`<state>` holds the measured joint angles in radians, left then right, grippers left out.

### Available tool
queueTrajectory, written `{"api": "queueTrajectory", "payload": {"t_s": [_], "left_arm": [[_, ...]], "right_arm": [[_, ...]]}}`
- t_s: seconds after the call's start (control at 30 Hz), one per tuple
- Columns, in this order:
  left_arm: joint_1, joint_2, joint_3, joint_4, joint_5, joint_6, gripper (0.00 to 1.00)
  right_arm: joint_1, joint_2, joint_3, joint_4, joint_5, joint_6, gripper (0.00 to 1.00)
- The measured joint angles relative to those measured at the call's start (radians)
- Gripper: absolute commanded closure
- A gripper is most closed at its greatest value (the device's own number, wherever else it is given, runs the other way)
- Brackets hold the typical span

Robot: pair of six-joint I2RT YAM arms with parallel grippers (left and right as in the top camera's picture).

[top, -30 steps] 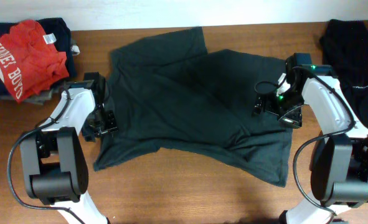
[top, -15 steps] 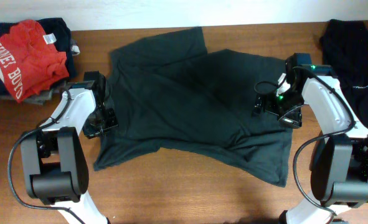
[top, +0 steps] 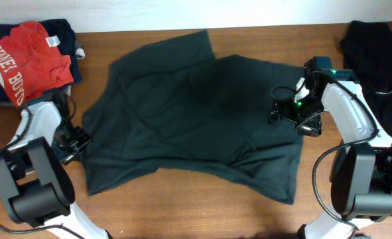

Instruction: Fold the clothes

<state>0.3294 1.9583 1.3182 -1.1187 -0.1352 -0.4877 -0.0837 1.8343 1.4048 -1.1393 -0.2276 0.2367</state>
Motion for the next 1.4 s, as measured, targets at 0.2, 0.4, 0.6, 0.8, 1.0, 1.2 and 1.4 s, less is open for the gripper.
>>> {"api": "queueTrajectory", "payload": {"t_s": [0.2, 0.4, 0.6, 0.8, 1.0, 1.2, 1.4], "left_arm": [[0.019, 0.0, 0.0, -0.021, -0.001, -0.044, 0.99], [0.019, -0.025, -0.003, -0.06, -0.024, -0.124, 0.99], [0.019, -0.229, -0.009, -0.084, -0.073, -0.155, 0.99], [0.019, -0.388, -0.009, -0.131, -0.083, -0.16, 0.31], [0.019, -0.399, -0.009, -0.151, -0.07, -0.16, 0.13], [0.017, -0.399, -0.01, -0.13, -0.057, -0.143, 0.13], [-0.036, -0.399, -0.01, -0.052, 0.028, -0.05, 0.13]], "right_arm": [[0.0, 0.0, 0.0, 0.0, 0.0, -0.001, 0.01], [0.0, 0.0, 0.0, 0.003, 0.0, 0.0, 0.01], [0.0, 0.0, 0.0, 0.035, 0.0, 0.0, 0.01], [0.0, 0.0, 0.0, 0.043, 0.0, 0.0, 0.01], [0.0, 0.0, 0.0, 0.071, -0.04, -0.001, 0.0], [0.0, 0.0, -0.002, 0.249, -0.068, 0.002, 0.96], [0.0, 0.003, -0.003, 0.459, 0.011, 0.055, 0.96]]}}
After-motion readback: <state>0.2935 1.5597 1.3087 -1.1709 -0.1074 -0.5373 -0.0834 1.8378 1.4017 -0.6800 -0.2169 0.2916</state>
